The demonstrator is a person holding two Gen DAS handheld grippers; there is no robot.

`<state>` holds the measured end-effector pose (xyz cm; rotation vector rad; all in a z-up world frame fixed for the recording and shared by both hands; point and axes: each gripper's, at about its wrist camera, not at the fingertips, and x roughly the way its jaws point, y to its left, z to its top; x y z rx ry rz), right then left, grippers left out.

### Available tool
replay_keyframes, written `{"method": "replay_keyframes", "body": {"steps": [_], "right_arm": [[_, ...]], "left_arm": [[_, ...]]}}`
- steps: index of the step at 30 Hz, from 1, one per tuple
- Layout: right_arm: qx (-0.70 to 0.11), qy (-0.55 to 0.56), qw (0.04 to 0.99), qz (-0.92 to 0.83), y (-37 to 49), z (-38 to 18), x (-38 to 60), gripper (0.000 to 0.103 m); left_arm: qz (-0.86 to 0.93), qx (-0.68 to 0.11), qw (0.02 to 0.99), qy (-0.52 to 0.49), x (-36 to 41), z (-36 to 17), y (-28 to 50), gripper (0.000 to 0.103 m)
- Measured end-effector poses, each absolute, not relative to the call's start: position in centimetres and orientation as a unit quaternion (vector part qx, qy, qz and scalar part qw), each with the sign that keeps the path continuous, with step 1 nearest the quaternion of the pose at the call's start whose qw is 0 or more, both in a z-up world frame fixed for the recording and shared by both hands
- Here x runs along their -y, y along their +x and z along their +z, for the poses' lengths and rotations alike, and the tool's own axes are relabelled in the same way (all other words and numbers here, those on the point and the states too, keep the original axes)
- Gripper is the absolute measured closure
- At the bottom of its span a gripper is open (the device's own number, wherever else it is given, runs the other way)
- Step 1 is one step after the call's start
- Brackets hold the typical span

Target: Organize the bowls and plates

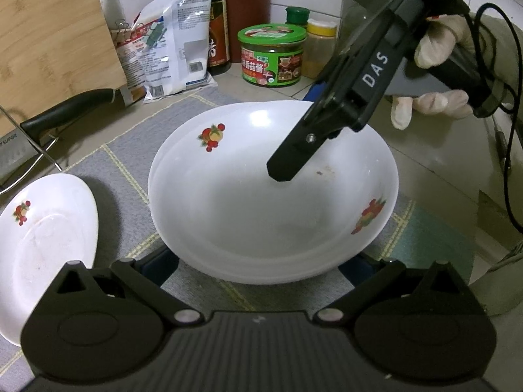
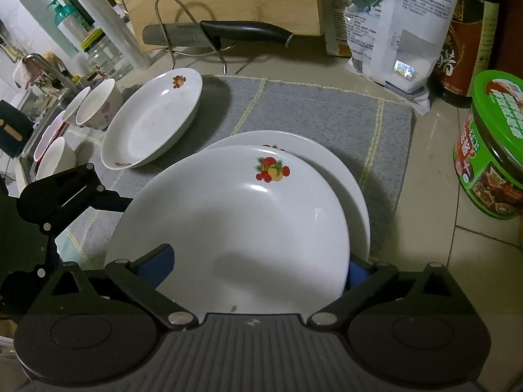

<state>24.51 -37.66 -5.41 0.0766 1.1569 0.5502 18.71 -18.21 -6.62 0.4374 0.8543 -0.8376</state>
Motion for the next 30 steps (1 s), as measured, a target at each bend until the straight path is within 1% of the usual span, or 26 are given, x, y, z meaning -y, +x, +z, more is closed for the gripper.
{"method": "replay_keyframes", "body": {"steps": [16, 30], "right_arm": [[-0.55, 0.041, 0.798, 0.242, 24.2, -4.9, 37.7, 0.0], [-0.543, 0.038, 0.807, 0.229, 23.2, -4.1, 38.1, 0.0]], "left_arm": [[-0.389, -0.396, 0.804, 0.212, 18.3, -6.5, 18.7, 0.001], [-0.396, -0.387, 0.804, 0.218, 18.8, -6.1, 18.7, 0.001]]}}
